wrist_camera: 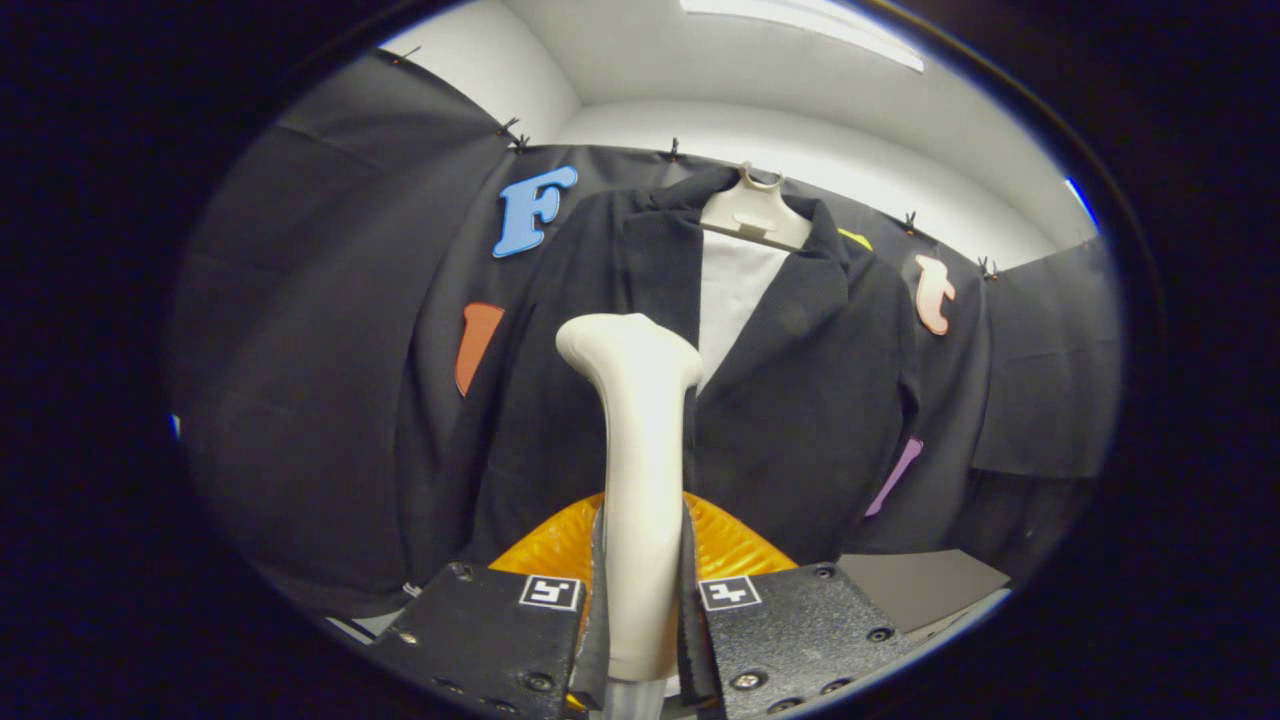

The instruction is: Iron the clothes twice with a garment steamer, once on the left side and once on the right side.

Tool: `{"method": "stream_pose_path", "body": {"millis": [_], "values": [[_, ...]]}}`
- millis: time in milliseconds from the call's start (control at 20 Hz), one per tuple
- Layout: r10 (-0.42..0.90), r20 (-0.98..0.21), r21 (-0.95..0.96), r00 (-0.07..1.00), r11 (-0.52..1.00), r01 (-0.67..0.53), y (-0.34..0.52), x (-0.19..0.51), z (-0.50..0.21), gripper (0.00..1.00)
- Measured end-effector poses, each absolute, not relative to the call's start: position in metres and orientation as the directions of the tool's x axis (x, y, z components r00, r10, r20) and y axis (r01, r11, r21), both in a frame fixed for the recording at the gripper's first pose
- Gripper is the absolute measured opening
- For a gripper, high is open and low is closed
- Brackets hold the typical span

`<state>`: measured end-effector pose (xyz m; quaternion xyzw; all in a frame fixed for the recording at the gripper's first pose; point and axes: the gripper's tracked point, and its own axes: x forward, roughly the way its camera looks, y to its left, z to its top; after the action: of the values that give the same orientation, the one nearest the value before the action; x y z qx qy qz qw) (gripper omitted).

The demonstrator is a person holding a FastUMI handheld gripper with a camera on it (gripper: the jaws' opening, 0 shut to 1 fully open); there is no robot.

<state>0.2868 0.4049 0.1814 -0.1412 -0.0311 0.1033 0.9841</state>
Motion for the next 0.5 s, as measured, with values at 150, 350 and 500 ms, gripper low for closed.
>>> {"method": "stream_pose_path", "body": {"millis": [150, 350, 500], "values": [[0.218, 0.012, -0.285, 0.976, 0.936, -0.206, 0.402, 0.286, 0.17, 0.3], [0.225, -0.019, -0.294, 0.974, 0.93, -0.221, 0.398, 0.267, 0.144, 0.3], [0.238, -0.04, -0.309, 0.97, 0.921, -0.239, 0.397, 0.259, 0.126, 0.3]]}}
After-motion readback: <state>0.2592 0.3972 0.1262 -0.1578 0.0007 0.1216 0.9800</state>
